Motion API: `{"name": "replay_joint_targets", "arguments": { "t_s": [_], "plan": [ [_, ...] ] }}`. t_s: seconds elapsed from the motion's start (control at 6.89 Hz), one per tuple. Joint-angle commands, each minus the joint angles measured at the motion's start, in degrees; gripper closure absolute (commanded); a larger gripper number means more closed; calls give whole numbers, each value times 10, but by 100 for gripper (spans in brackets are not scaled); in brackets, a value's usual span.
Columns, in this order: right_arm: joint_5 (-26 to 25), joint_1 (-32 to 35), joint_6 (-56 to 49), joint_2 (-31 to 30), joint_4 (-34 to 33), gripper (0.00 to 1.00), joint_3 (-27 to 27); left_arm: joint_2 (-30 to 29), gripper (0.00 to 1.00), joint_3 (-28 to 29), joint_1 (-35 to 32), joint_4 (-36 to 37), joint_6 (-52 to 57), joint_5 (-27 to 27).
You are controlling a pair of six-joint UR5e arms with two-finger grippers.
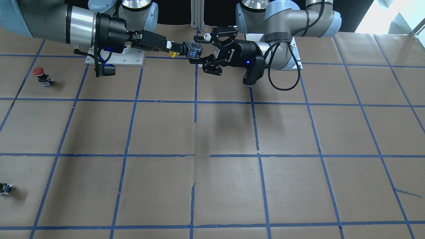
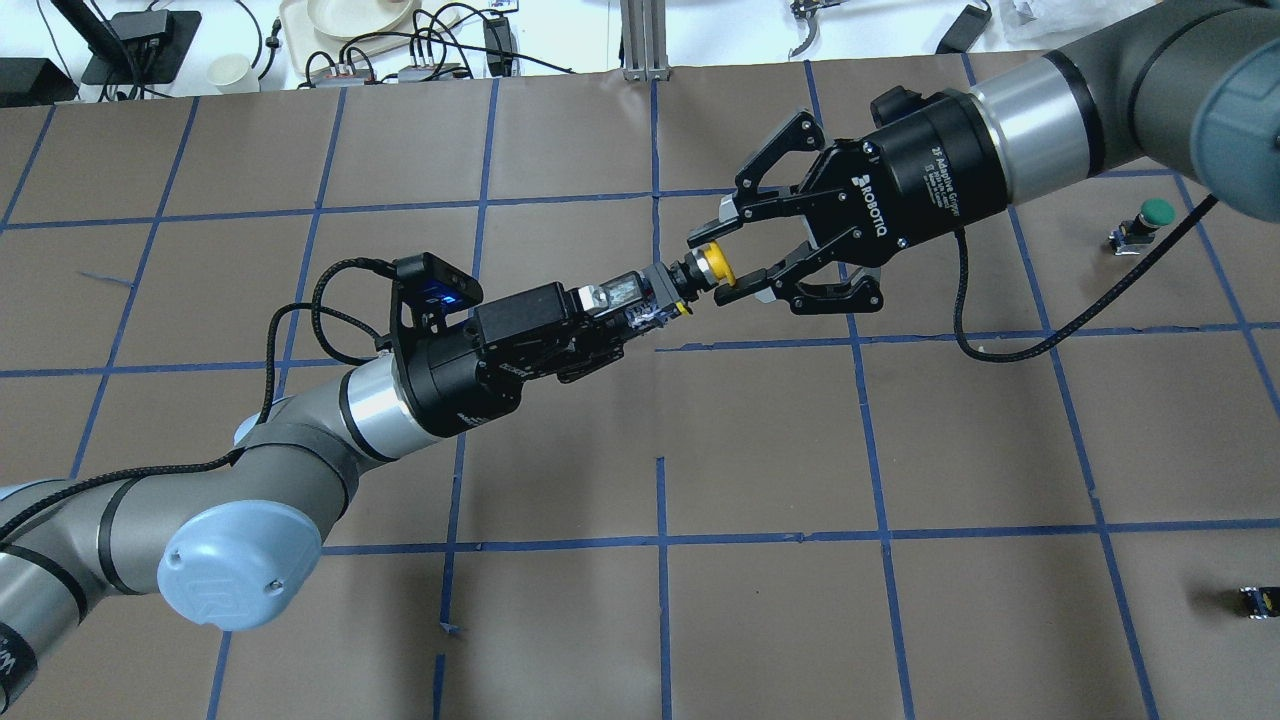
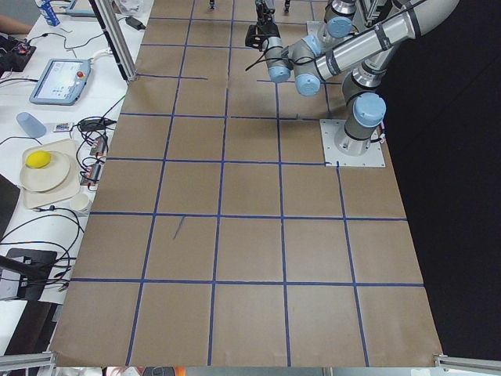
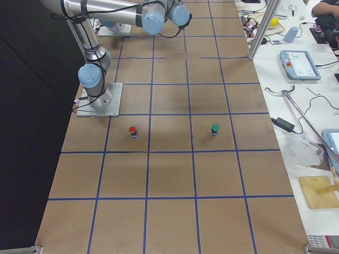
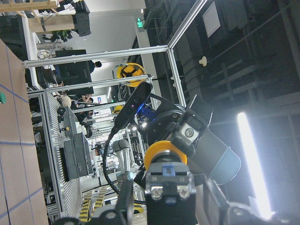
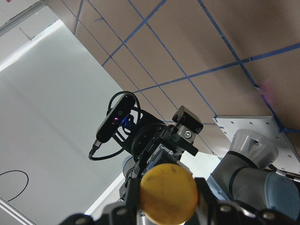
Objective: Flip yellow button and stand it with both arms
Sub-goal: 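Open the left gripper and pull back while the right gripper carries the button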
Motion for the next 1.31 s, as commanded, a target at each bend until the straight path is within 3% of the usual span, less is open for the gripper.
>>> {"name": "replay_joint_targets", "arguments": {
  "t_s": [0.0, 0.44, 0.58, 0.87, 1.02, 1.16],
  "plan": [
    [-46, -8, -9, 0, -8, 84, -3, 0, 1, 12, 14, 1, -35, 9],
    [-273, -33, -63, -11, -104, 84, -19, -16, 1, 107, 67, 1, -159, 112],
    [-349, -42, -98, -9, -144, 84, -11, -15, 1, 127, 104, 2, -195, 197],
    [-473, -72, -157, -7, -174, 84, -5, -15, 1, 148, 122, 4, -248, 300],
    [-552, -126, -148, -6, -177, 92, 6, -16, 1, 158, 123, 31, -268, 384],
    [-568, -190, -141, -6, -203, 96, 26, -17, 1, 164, 123, 73, -321, 467]
  ]
}}
